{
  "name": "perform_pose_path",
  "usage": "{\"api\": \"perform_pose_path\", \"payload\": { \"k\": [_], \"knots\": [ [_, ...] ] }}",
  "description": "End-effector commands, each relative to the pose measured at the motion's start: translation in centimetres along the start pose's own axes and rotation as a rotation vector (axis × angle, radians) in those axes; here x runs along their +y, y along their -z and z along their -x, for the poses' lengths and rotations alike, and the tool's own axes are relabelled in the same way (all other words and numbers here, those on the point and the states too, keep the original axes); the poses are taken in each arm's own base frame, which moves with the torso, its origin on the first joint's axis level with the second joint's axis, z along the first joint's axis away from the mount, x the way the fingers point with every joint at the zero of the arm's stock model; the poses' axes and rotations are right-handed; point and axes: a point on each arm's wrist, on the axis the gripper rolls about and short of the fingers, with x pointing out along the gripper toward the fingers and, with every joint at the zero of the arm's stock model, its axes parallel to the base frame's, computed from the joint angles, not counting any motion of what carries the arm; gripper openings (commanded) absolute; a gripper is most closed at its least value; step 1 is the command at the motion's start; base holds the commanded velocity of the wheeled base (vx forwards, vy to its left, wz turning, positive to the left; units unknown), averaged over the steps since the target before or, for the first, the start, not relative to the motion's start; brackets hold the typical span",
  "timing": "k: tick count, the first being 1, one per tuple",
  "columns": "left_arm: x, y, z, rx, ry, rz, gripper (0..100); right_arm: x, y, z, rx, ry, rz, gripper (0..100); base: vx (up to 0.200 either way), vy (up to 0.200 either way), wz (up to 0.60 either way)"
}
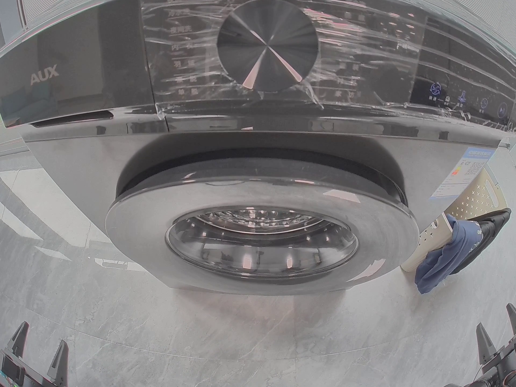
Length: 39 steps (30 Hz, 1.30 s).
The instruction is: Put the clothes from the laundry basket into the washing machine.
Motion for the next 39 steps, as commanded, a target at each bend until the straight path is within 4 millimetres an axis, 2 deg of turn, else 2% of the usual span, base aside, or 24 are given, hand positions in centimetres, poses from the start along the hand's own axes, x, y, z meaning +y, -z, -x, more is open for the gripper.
{"api": "perform_pose_path", "payload": {
  "k": [1,4,5,7,8,9,12,13,14,16,17,21,22,30,35,39],
  "knots": [
    [0.0,0.4,0.0,0.003,-0.001,0.001,100,0.0,0.5,0.0,0.000,-0.001,0.000,100,0.000,0.000,0.00],
    [0.0,0.4,0.0,0.003,-0.001,0.001,100,0.0,0.1,0.1,-0.020,-0.005,-0.003,100,0.000,0.000,0.00],
    [0.0,0.4,0.0,0.003,-0.001,0.001,100,0.0,-0.8,0.3,-0.069,-0.005,-0.004,100,0.000,0.000,0.00],
    [0.0,0.4,0.0,0.003,-0.001,0.001,100,0.0,-4.6,1.2,-0.187,-0.015,-0.042,100,0.000,0.000,0.00],
    [0.0,0.4,0.0,0.003,-0.001,0.001,100,-0.1,-6.2,0.8,-0.168,-0.027,-0.077,100,0.000,0.000,0.00],
    [0.0,0.4,0.0,0.003,0.001,0.001,100,-0.1,-6.7,0.1,-0.125,-0.037,-0.104,100,0.000,0.000,0.00],
    [0.0,0.4,0.0,0.003,-0.001,0.001,100,0.0,-6.1,-1.8,0.024,-0.087,-0.141,100,0.000,0.000,0.00],
    [0.0,0.4,0.0,0.003,-0.001,0.001,100,0.2,-4.9,-3.6,0.173,-0.130,-0.139,100,0.000,0.000,0.00],
    [0.0,0.4,0.0,0.003,-0.001,0.001,100,0.3,-4.7,-4.4,0.225,-0.146,-0.137,100,0.000,0.000,0.00],
    [0.0,0.4,0.0,0.003,-0.001,0.001,100,0.5,-4.5,-5.4,0.264,-0.162,-0.126,100,0.000,0.000,0.00],
    [0.0,0.4,0.0,0.003,-0.001,0.001,100,0.8,-4.7,-6.9,0.285,-0.190,-0.108,100,0.000,0.000,0.00],
    [0.0,0.4,0.0,0.003,-0.001,0.001,100,1.8,-5.3,-9.4,0.304,-0.257,-0.102,100,0.000,0.000,0.00],
    [0.0,0.4,0.0,0.003,-0.001,0.001,100,2.6,-5.4,-10.7,0.319,-0.309,-0.109,100,0.000,0.000,0.00],
    [0.0,0.4,0.0,0.003,-0.001,0.001,100,4.7,-5.4,-13.4,0.376,-0.364,-0.112,100,0.000,0.000,0.00],
    [0.0,0.4,0.0,0.003,-0.001,0.001,100,6.0,-6.7,-14.3,0.353,-0.431,-0.113,100,0.000,0.000,0.00],
    [0.0,0.4,0.0,0.003,-0.001,0.001,100,7.0,-6.9,-15.2,0.368,-0.459,-0.101,100,0.000,0.000,0.00]
  ]
}}
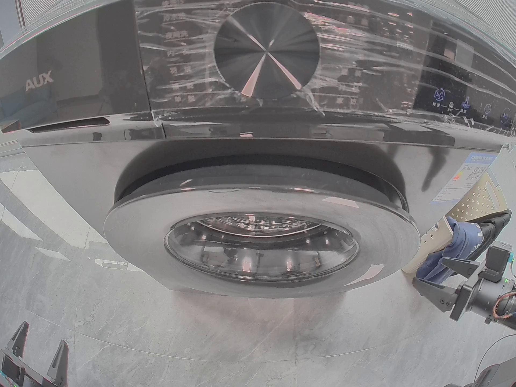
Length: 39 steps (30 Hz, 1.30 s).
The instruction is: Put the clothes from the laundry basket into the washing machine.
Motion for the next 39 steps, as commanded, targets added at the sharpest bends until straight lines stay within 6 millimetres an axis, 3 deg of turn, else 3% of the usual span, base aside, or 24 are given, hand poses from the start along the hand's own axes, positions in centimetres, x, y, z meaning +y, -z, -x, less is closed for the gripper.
{"api": "perform_pose_path", "payload": {
  "k": [1,13,25,29,39],
  "knots": [
    [0.0,0.4,0.0,0.003,0.000,0.002,100,0.9,-0.2,-2.5,0.072,-0.038,0.017,100,0.000,0.000,0.00],
    [0.0,0.4,0.0,0.003,0.000,0.002,100,2.0,-0.6,-6.2,0.023,-0.095,0.034,100,0.000,0.000,0.00],
    [0.0,0.4,0.0,0.002,0.000,0.002,100,2.2,1.5,-3.7,0.061,-0.134,0.052,100,-0.033,0.000,0.00],
    [0.0,0.4,0.0,0.003,0.000,0.002,100,2.1,1.2,-4.0,0.048,-0.124,0.048,100,-0.200,0.000,0.00],
    [0.0,0.4,0.0,0.003,0.000,0.002,100,2.5,1.6,-5.0,0.093,-0.141,0.062,100,0.000,0.000,0.00]
  ]
}}
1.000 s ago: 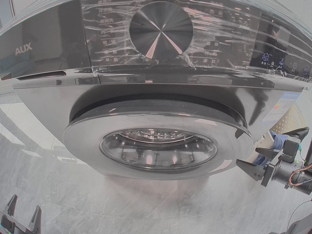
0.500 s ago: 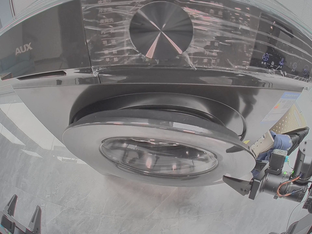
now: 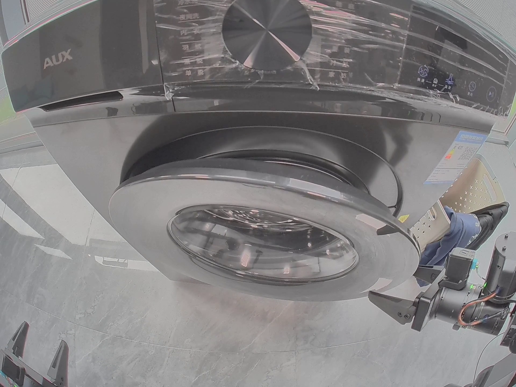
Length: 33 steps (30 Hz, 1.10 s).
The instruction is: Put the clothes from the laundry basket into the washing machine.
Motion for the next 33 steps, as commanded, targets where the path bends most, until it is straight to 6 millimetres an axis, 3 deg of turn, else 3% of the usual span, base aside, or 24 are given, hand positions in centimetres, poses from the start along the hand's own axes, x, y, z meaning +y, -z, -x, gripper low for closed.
{"api": "perform_pose_path", "payload": {
  "k": [1,9,20,27,33],
  "knots": [
    [0.0,0.4,0.0,0.003,-0.001,0.000,100,0.1,0.6,-0.2,0.031,-0.010,0.006,100,0.000,0.000,0.00],
    [0.0,0.4,0.0,0.003,-0.001,0.000,100,0.2,1.1,1.0,0.029,-0.019,0.005,100,0.000,0.000,0.00],
    [0.0,0.4,0.0,0.003,-0.001,0.000,100,-0.1,-0.2,-1.7,0.029,0.011,0.001,100,-0.055,0.000,0.00],
    [0.0,0.4,0.0,0.003,-0.001,0.000,100,0.8,1.1,0.0,0.054,-0.047,0.021,100,0.000,0.000,0.00],
    [0.0,0.4,0.0,0.003,-0.001,-0.001,100,0.6,0.5,-0.1,0.027,-0.035,0.015,100,0.000,0.000,0.00]
  ]
}}
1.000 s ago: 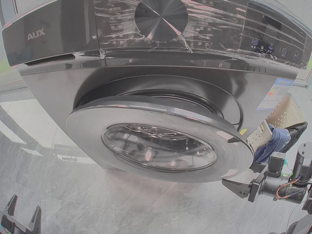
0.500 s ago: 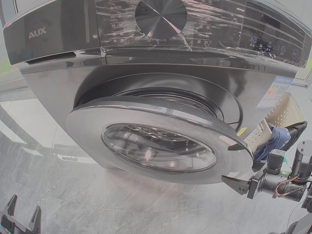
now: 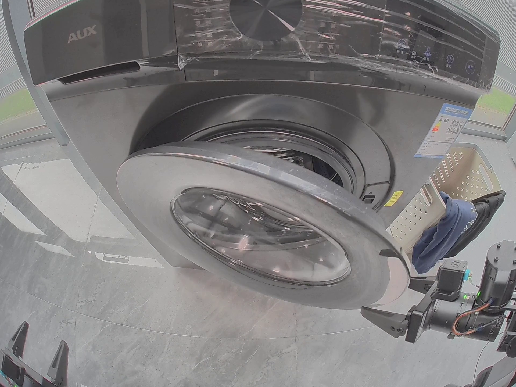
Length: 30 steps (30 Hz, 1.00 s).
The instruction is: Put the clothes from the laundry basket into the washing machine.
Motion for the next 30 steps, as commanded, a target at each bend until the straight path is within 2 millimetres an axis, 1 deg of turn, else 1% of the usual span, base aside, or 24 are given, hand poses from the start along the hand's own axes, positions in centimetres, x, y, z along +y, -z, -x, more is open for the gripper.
{"api": "perform_pose_path", "payload": {
  "k": [1,4,5,7,9,13,18,19,20,26,27,28,30],
  "knots": [
    [0.0,0.4,0.0,0.003,0.000,0.000,100,0.0,-0.7,0.1,-0.033,0.003,-0.001,100,0.000,0.000,0.00],
    [0.0,0.4,0.0,0.003,0.000,0.000,100,-0.2,-1.3,-1.1,-0.030,0.021,-0.005,100,0.000,0.000,0.00],
    [0.0,0.4,0.0,0.003,0.000,0.000,100,-0.2,-1.3,-1.1,-0.030,0.021,-0.005,100,0.000,0.000,0.00],
    [0.0,0.4,0.0,0.003,0.000,0.000,100,0.1,-1.3,-1.7,-0.017,0.006,-0.005,100,-0.200,0.000,0.00],
    [0.0,0.4,0.0,0.003,0.000,0.000,100,0.1,-1.1,-1.6,-0.009,0.000,-0.003,100,-0.100,0.000,0.00],
    [0.0,0.4,0.0,0.003,0.000,0.000,100,1.1,-0.1,-1.1,0.023,-0.049,0.010,100,0.000,0.000,0.00],
    [0.0,0.4,0.0,0.001,0.000,0.000,100,0.9,0.5,0.0,0.024,-0.048,0.011,100,0.000,0.000,0.00],
    [0.0,0.4,0.0,0.003,0.000,0.000,100,0.7,1.0,0.3,0.037,-0.035,0.012,100,0.000,0.000,0.00],
    [0.0,0.4,0.0,0.003,0.000,0.000,100,0.7,1.0,0.3,0.037,-0.035,0.012,100,0.000,0.000,0.00],
    [0.0,0.4,0.0,0.003,0.000,0.000,100,-0.6,4.4,1.7,0.167,0.025,0.015,100,0.000,0.000,0.00],
    [0.0,0.4,0.0,0.003,0.000,0.000,100,-0.6,4.4,1.7,0.167,0.025,0.015,100,0.000,0.000,0.00],
    [0.0,0.4,0.0,0.003,0.000,0.000,100,-1.1,4.9,1.9,0.193,0.054,0.009,100,0.000,0.000,0.00],
    [0.0,0.4,0.0,0.003,0.000,0.000,100,-1.5,4.8,1.5,0.194,0.087,-0.006,100,0.000,0.000,0.00]
  ]
}}
